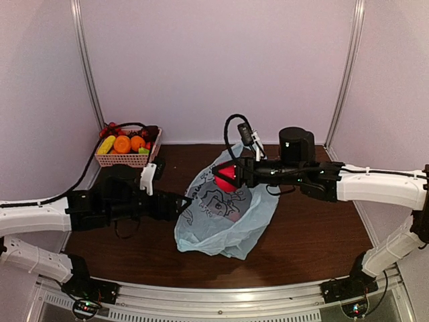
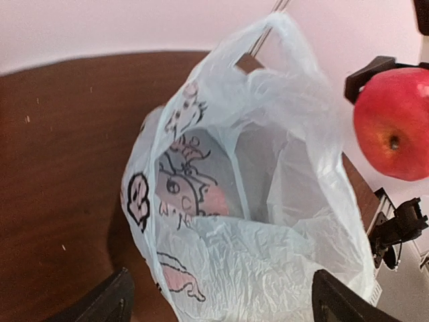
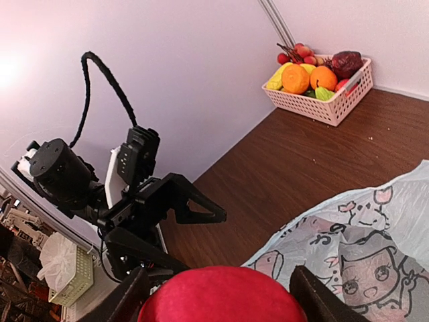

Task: Untie the knot of the plastic bag and take out the fruit
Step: Pick up the fake fruit from the takeout bag.

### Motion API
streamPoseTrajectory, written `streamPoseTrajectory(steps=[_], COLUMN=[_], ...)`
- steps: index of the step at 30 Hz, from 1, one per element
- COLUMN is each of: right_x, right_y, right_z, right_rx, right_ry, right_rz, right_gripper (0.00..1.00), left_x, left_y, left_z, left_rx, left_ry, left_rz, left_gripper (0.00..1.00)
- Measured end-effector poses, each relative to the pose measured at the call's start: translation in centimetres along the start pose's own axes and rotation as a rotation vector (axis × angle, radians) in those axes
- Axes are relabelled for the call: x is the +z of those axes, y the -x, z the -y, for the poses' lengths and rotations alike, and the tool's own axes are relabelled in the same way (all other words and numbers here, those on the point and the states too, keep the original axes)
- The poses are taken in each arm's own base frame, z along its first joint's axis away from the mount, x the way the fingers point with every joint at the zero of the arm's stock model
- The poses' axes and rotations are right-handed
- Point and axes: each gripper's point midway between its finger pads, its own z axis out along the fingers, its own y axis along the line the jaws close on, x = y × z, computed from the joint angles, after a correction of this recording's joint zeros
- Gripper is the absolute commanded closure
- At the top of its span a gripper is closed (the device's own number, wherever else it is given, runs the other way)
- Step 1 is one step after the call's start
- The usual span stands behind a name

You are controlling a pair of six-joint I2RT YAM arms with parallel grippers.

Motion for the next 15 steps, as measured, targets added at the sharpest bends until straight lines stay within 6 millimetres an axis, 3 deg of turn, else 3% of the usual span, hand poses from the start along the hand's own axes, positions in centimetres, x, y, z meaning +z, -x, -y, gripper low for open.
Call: streamPoseTrajectory(steps=[4, 6, 11, 15], right_x=[-1.2, -1.3, -1.2, -1.3], right_y=[1.9, 2.2, 2.1, 1.8], right_z=[-1.9, -2.3, -3.7, -5.3], right_rx=[-0.01, -0.007, -0.002, 0.002], right_ry=[0.047, 0.057, 0.097, 0.149], right_rz=[0.062, 0.066, 0.057, 0.038], right_gripper=[0.51, 0.51, 0.5, 0.51], left_x=[-3.8, -5.0, -6.7, -5.9], left_y=[5.0, 6.5, 7.7, 7.7], left_z=[2.6, 4.4, 11.0, 13.9], left_rx=[0.127, 0.201, 0.394, 0.49], left_ry=[-0.073, -0.119, -0.299, -0.38], left_rz=[0.161, 0.213, 0.277, 0.29], left_gripper=[0.05, 0.05, 0.04, 0.03])
